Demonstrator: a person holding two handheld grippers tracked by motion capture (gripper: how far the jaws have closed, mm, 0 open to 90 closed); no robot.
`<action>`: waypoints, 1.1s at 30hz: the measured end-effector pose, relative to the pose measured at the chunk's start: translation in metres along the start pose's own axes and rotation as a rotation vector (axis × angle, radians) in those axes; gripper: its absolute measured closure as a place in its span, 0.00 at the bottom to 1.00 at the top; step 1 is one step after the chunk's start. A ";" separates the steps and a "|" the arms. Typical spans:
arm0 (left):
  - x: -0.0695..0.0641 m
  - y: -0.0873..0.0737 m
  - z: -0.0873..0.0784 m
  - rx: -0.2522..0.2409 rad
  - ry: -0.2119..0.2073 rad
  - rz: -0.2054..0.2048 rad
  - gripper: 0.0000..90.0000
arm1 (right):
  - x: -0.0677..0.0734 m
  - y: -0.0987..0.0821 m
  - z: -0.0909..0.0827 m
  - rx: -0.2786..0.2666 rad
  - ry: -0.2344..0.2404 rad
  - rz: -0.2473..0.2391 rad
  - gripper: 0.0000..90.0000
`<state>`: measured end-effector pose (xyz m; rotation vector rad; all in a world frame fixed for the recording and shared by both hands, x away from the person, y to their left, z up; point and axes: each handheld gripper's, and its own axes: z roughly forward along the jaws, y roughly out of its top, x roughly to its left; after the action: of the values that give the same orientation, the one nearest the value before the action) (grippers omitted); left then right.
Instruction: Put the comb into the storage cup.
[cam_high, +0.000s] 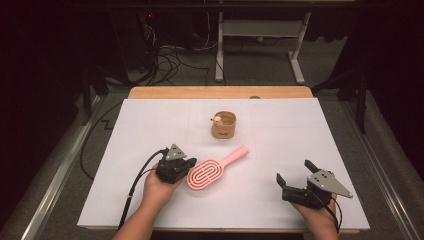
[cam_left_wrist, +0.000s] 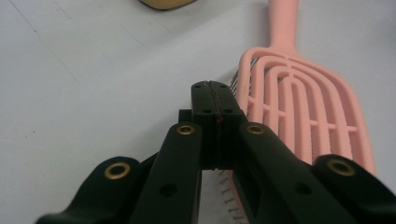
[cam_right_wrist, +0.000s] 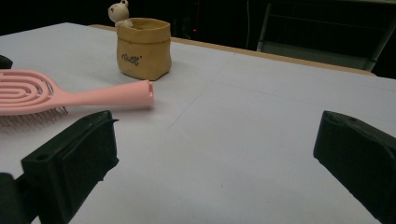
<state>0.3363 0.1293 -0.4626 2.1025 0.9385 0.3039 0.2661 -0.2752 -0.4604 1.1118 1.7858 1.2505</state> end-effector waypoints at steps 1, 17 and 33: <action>0.000 0.000 0.000 -0.001 0.001 0.001 1.00 | 0.000 0.000 0.000 0.001 0.000 0.000 0.00; 0.024 -0.023 -0.051 -0.135 0.105 -0.038 0.84 | 0.001 0.000 -0.001 0.000 0.002 -0.006 0.00; 0.028 -0.060 -0.060 -0.199 0.150 -0.028 0.46 | 0.004 -0.001 0.000 0.010 0.003 -0.019 0.00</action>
<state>0.2949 0.2077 -0.4716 1.9033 0.9811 0.5250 0.2643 -0.2719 -0.4619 1.0969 1.8028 1.2344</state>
